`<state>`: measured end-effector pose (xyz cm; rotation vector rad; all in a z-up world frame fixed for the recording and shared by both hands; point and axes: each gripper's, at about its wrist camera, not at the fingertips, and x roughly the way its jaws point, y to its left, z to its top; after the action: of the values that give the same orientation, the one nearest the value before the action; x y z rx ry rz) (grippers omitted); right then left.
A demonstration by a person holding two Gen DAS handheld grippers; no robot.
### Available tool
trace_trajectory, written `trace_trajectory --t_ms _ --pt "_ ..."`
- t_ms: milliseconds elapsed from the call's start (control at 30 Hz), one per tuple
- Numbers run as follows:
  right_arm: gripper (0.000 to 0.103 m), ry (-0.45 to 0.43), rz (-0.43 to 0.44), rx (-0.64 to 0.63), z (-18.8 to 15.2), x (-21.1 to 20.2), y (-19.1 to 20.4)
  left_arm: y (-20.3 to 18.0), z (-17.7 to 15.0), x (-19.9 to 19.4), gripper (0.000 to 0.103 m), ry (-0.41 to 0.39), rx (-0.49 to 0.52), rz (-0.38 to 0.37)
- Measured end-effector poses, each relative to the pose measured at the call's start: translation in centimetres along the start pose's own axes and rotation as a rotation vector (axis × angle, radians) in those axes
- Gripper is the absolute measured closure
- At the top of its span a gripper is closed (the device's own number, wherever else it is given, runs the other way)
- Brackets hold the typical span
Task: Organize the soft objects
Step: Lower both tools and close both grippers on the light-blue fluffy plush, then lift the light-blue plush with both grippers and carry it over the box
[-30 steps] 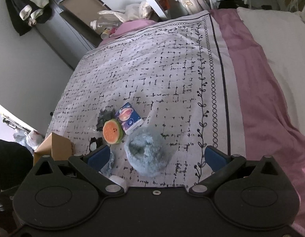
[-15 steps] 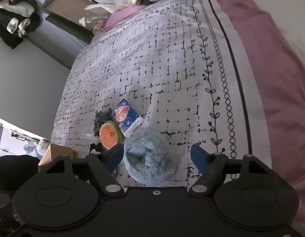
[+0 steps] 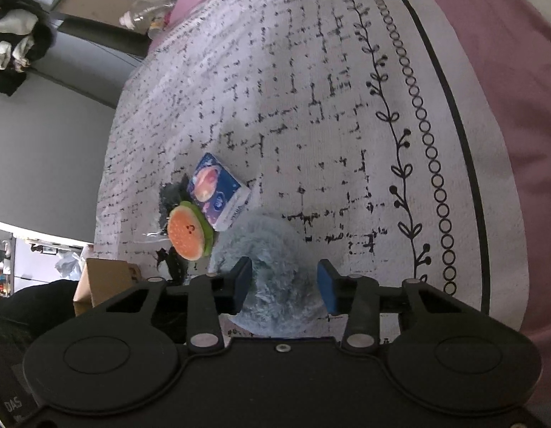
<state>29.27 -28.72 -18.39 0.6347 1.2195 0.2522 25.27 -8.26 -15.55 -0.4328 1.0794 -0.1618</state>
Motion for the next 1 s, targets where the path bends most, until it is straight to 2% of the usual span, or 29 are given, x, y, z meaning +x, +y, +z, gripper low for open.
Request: trace_trajectory --t_ms 67,133,167,400,667,1000 --pt "0.072 0.01 -0.003 0.008 0.1 0.5 -0.2 0.1 0.0 0.5 0.062 0.006 -0.001 -0.002" --pt "0.074 0.023 -0.009 0.006 0.1 1.0 -0.1 0.1 0.1 0.9 0.077 0.017 0.003 0.005" --pt "0.076 0.022 -0.016 -0.004 0.1 1.0 0.0 0.1 0.0 1.0 0.079 0.018 0.001 0.001" --pt "0.08 -0.021 0.029 -0.045 -0.2 -0.1 0.6 -0.1 -0.1 -0.1 0.08 -0.03 0.018 -0.002" --pt "0.082 -0.074 0.104 -0.13 -0.8 -2.2 2.2 -0.1 0.1 -3.0 0.08 -0.084 0.039 -0.011" --pt "0.083 -0.128 0.079 -0.199 -2.6 -4.2 5.6 0.2 0.0 -6.6 0.08 -0.128 0.05 -0.026"
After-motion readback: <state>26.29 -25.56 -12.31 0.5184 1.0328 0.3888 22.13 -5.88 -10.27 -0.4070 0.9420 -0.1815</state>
